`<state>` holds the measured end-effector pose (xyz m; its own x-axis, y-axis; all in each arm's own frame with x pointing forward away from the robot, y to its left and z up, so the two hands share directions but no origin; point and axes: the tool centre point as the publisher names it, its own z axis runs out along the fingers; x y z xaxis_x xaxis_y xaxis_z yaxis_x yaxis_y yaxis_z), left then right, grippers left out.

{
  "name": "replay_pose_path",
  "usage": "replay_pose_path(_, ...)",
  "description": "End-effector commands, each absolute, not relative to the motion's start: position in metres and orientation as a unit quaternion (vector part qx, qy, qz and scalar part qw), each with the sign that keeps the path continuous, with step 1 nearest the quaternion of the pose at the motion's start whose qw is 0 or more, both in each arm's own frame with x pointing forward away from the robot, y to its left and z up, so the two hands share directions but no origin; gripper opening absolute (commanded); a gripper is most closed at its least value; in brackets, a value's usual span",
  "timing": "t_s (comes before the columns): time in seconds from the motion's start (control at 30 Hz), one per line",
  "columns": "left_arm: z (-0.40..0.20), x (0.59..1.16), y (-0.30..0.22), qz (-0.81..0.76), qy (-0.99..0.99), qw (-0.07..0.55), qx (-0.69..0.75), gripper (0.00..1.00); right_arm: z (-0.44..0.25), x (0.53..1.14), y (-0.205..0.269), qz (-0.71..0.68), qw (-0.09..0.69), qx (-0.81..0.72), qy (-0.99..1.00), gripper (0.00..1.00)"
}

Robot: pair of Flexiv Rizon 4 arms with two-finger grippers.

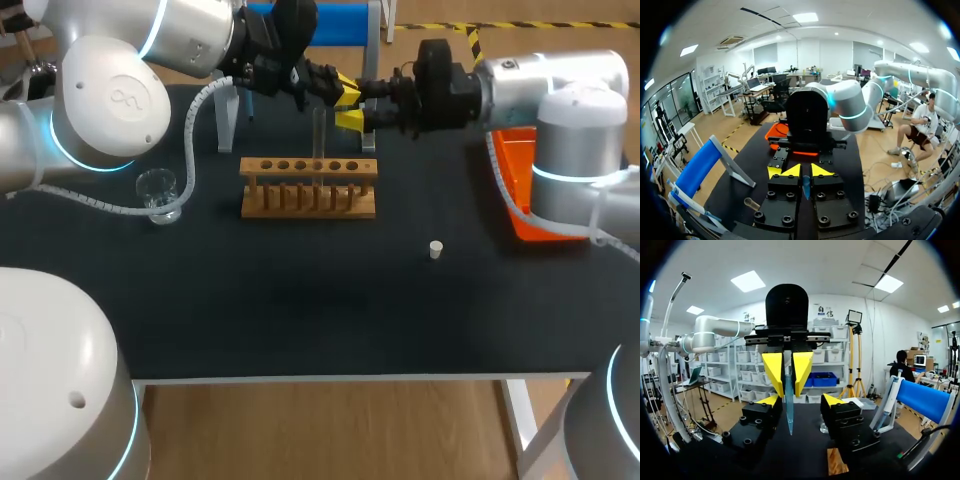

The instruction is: Invert the test tube, pick up the pipette, mount the tip to pipette, aspirate from beaker and dispense into the tube, eject the tip, return the pipette, and cap with the stopper.

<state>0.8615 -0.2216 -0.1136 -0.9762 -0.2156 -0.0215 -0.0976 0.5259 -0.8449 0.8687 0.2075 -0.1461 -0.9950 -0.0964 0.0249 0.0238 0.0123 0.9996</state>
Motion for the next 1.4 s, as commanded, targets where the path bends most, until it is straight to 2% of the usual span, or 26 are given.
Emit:
replay_pose_path(0.03,-0.112,0.861,-0.22,-0.477,0.872,0.06,-0.089,0.0,-0.147,0.869,0.208,-0.701,0.048,0.028,-0.711,0.49)
replay_pose_path(0.37,-0.112,0.861,-0.22,-0.477,0.872,0.06,-0.089,0.0,-0.147,0.866,0.211,-0.702,0.053,0.031,-0.71,0.47)
replay_pose_path(0.5,-0.112,0.861,-0.22,-0.477,0.872,0.06,-0.089,0.0,-0.147,0.866,0.212,-0.702,0.055,0.032,-0.709,0.42)
replay_pose_path(0.6,-0.112,0.861,-0.22,-0.477,0.872,0.06,-0.089,0.0,-0.147,0.866,0.212,-0.703,0.056,0.032,-0.708,0.32)
replay_pose_path(0.8,-0.112,0.861,-0.22,-0.477,0.872,0.06,-0.089,0.0,-0.147,0.865,0.212,-0.704,0.055,0.032,-0.707,0.0)
replay_pose_path(1.2,-0.112,0.861,-0.22,-0.477,0.872,0.06,-0.089,0.0,-0.145,0.861,0.209,-0.706,0.06,0.035,-0.705,0.0)
replay_pose_path(1.23,-0.112,0.861,-0.22,-0.477,0.872,0.06,-0.089,0.07,-0.145,0.861,0.208,-0.706,0.061,0.035,-0.704,0.0)
replay_pose_path(1.27,-0.112,0.861,-0.22,-0.477,0.872,0.06,-0.089,0.69,-0.146,0.861,0.208,-0.707,0.061,0.034,-0.704,0.0)
replay_pose_path(1.3,-0.112,0.861,-0.22,-0.477,0.872,0.06,-0.089,1.0,-0.146,0.86,0.207,-0.707,0.062,0.034,-0.704,0.0)
replay_pose_path(1.4,-0.112,0.861,-0.22,-0.477,0.872,0.06,-0.089,1.0,-0.147,0.857,0.199,-0.708,0.06,0.033,-0.703,0.0)
